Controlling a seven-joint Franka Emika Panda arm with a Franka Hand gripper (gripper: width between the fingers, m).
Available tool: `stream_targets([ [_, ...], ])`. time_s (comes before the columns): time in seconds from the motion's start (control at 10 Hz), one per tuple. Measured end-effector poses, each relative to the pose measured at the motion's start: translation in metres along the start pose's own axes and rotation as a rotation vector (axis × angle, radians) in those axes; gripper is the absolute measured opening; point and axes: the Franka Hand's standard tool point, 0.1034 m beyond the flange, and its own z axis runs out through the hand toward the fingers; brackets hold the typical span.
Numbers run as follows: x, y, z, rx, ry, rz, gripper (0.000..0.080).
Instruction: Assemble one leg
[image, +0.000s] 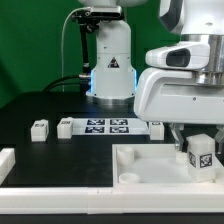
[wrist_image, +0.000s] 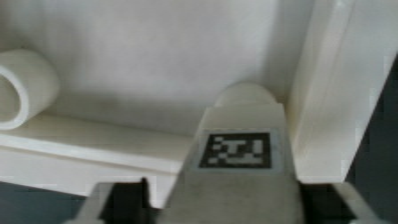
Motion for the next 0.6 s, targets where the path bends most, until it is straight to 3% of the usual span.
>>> stream_targets([
  [0.1,-0.0006,0.0,0.0007,0.0,-0.002,0.049,0.0293],
  [0.3,-0.0008,0.0,0.0011,0.001,-0.002,0.083,0.0293],
  [0.6,-0.002,0.0018,0.0033,-0.003,-0.006,0.545,0.0293],
])
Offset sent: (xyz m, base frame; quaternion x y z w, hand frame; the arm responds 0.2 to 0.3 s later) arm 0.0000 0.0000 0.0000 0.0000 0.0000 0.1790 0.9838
